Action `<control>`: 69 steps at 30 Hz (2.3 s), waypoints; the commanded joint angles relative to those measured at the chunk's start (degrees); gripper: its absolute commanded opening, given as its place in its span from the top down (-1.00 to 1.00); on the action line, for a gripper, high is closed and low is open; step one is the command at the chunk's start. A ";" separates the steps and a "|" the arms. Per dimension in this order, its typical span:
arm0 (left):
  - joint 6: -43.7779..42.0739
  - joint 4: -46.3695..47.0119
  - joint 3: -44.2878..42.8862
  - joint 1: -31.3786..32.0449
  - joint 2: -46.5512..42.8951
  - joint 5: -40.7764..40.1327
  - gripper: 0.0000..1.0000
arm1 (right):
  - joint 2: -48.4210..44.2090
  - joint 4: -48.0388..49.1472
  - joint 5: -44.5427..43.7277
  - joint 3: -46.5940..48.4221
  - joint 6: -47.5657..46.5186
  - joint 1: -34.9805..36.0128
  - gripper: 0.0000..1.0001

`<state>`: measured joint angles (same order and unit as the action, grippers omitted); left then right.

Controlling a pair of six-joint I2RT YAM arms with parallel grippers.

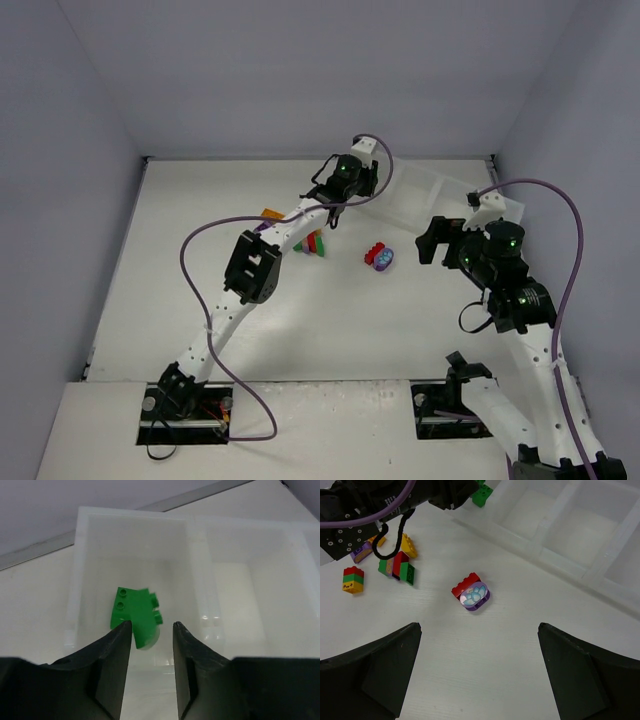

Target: Sort the legos into containers by color

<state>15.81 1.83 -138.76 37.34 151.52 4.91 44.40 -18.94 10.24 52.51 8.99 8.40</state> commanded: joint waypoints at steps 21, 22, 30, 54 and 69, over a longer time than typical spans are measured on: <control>5.71 -13.15 28.79 -0.51 -39.00 -23.70 -0.37 | 3.49 2.59 1.01 2.07 1.46 3.37 -1.00; 6.94 -16.73 31.07 -0.60 -43.29 -25.19 -0.47 | 4.98 2.50 1.10 2.76 1.55 3.72 -1.00; 18.37 -31.52 51.89 -10.69 -62.30 -22.58 -0.51 | 16.31 5.84 3.39 7.07 4.36 9.16 -0.64; 13.19 -39.00 70.47 -21.96 -83.05 -10.27 -0.51 | 77.49 13.22 -5.93 48.20 2.35 24.38 -0.34; 14.16 -41.38 72.84 -21.96 -84.37 -10.53 -0.50 | 87.44 15.60 -9.27 56.21 1.29 24.82 0.34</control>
<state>30.15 -39.88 -65.76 15.35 69.10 -5.15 133.75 -6.59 4.08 106.15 11.03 33.15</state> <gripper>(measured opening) 0.753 0.355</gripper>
